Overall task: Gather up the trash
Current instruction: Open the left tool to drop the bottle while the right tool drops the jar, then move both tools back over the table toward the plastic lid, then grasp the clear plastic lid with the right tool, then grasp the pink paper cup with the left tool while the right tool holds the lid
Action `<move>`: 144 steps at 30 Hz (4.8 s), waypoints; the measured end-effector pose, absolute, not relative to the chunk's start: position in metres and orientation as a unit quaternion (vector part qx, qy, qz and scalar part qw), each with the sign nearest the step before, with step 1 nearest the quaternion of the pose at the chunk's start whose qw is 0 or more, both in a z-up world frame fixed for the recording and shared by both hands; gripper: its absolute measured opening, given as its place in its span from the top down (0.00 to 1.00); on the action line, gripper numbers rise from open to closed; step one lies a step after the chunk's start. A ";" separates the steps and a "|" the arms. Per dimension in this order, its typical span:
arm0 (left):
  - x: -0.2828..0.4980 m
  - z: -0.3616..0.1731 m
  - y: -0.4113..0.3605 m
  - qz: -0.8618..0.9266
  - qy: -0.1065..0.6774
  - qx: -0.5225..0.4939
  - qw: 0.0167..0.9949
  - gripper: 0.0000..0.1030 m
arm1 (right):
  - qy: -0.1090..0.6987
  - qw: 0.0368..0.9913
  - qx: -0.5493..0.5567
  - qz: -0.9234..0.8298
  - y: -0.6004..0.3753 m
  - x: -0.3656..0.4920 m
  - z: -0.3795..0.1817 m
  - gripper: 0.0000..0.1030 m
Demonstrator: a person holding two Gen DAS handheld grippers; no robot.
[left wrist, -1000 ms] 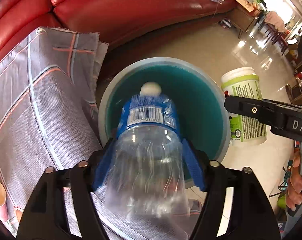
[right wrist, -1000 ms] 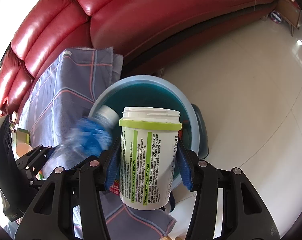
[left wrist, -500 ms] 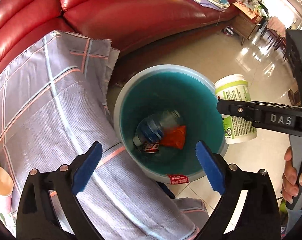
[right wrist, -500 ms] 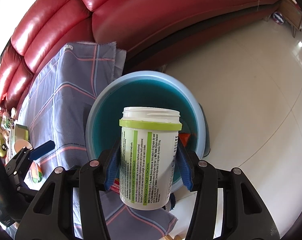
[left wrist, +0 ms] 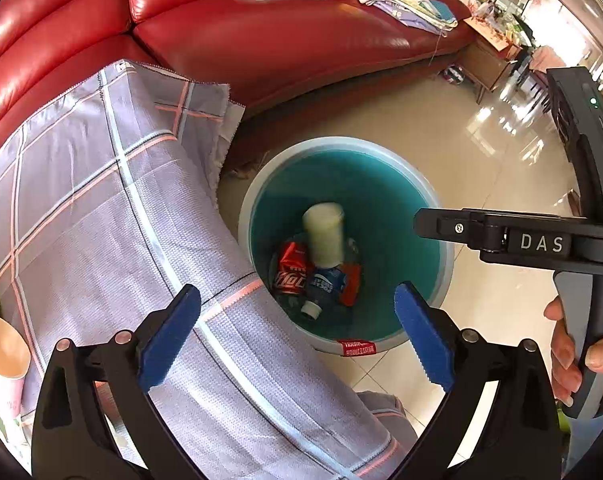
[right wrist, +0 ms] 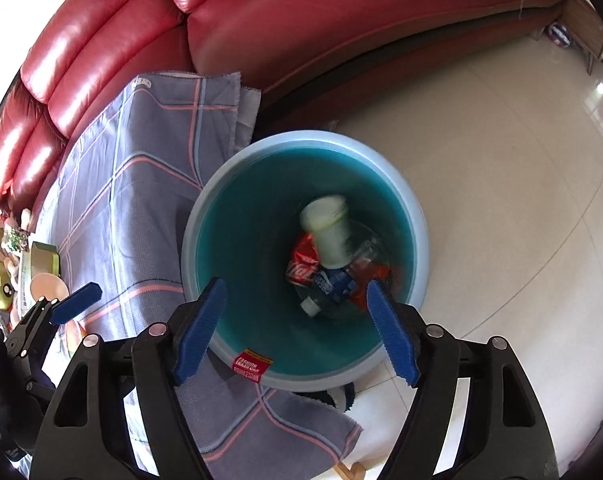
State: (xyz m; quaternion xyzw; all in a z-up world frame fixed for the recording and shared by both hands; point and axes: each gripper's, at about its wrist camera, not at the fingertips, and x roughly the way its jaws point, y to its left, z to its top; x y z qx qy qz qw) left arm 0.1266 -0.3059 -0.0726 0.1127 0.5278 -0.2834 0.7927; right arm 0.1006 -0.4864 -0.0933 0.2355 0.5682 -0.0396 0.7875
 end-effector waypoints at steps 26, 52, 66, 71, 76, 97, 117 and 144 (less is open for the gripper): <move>0.105 -0.036 -0.233 -0.263 0.497 0.081 0.823 0.06 | 0.556 0.805 0.197 -0.056 -0.449 0.082 -0.039 0.04; 0.081 -0.027 -0.028 -0.142 0.483 -0.001 0.864 0.07 | 0.571 0.813 0.109 0.038 -0.295 0.086 -0.013 0.04; 0.091 -0.056 0.043 -0.103 0.501 -0.017 0.859 0.07 | 0.615 0.781 0.048 0.095 -0.198 0.106 -0.055 0.04; 0.097 -0.061 0.052 -0.104 0.502 -0.017 0.859 0.07 | 0.617 0.780 0.036 0.101 -0.180 0.114 -0.066 0.04; 0.103 -0.065 0.056 -0.109 0.502 -0.017 0.858 0.06 | 0.618 0.780 0.023 0.097 -0.171 0.122 -0.073 0.13; 0.145 -0.069 0.003 -0.159 0.505 0.040 0.847 0.07 | 0.616 0.782 0.027 0.092 -0.196 0.120 -0.076 0.46; 0.120 -0.054 -0.032 -0.243 0.512 0.023 0.823 0.17 | 0.604 0.790 0.075 0.074 -0.244 0.120 -0.074 0.46; 0.150 -0.075 -0.074 -0.240 0.534 0.147 0.797 0.22 | 0.605 0.784 0.122 0.073 -0.277 0.122 -0.084 0.46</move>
